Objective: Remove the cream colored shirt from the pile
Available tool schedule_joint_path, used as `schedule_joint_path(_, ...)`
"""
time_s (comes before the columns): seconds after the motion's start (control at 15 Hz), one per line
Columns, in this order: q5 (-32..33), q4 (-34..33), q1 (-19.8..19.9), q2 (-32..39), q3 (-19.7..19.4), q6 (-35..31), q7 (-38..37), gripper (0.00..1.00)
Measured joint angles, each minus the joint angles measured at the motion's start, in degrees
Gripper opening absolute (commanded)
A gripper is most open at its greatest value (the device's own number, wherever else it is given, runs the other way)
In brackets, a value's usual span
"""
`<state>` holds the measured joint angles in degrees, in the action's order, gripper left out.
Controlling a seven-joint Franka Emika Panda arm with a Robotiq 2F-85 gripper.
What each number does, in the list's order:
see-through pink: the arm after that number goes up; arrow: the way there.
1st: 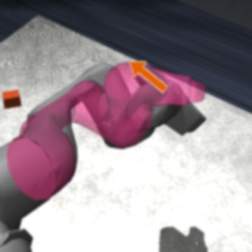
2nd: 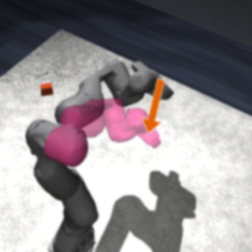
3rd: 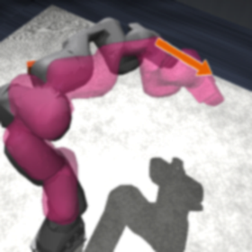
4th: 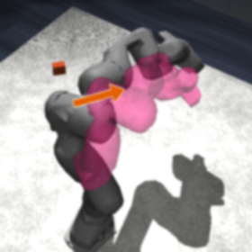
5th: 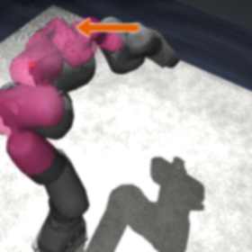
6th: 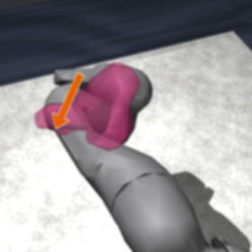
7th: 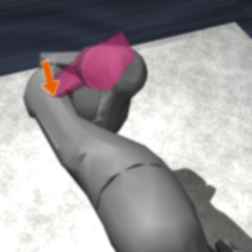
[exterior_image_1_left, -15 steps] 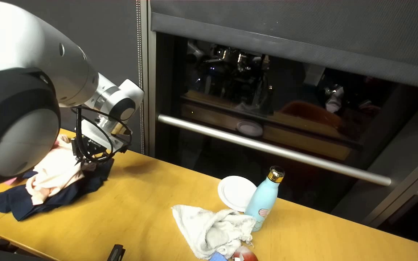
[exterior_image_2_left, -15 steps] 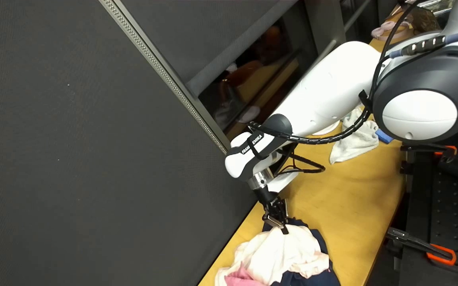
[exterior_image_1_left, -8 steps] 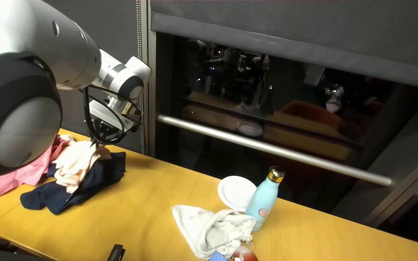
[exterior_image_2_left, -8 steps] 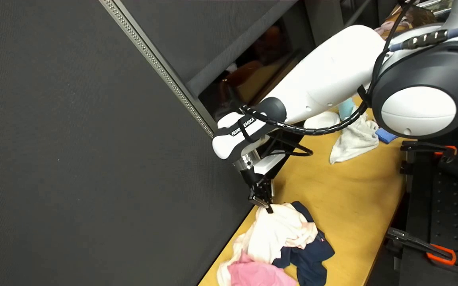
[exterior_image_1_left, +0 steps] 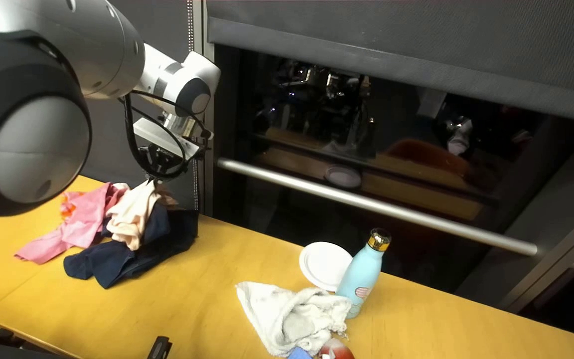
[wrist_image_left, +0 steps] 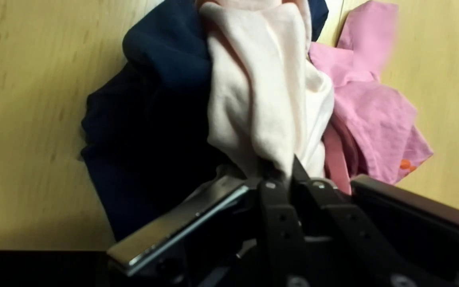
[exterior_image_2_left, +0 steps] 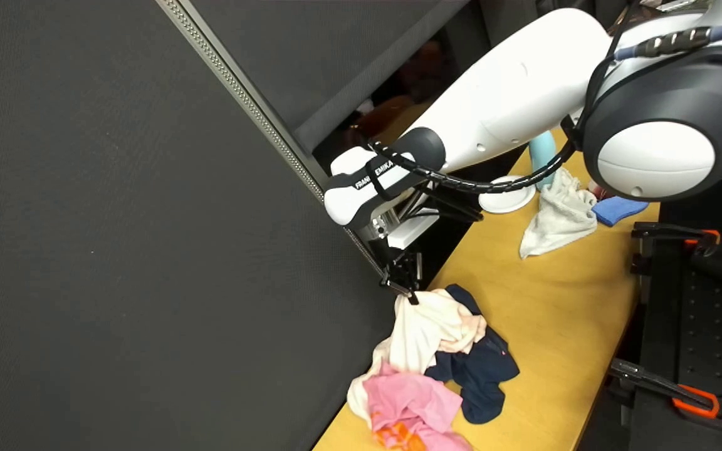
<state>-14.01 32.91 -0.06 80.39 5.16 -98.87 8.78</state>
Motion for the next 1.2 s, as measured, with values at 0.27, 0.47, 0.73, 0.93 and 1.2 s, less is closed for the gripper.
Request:
schedule_joint_path(0.27, 0.0, 0.1, 0.5, -1.8, -2.8, 0.0, -2.1, 0.02)
schedule_joint_path(0.47, 0.0, 0.7, 0.7, -3.5, -4.3, 0.0, -3.3, 0.02)
schedule_joint_path(0.73, 0.0, 3.2, 0.7, -6.6, -6.1, 0.0, -5.8, 0.02)
schedule_joint_path(0.93, 0.0, 7.7, 0.5, -10.4, -7.3, 0.0, -8.5, 0.02)
schedule_joint_path(1.2, 0.0, 17.0, -0.6, -17.1, -9.3, -0.5, -12.7, 0.02)
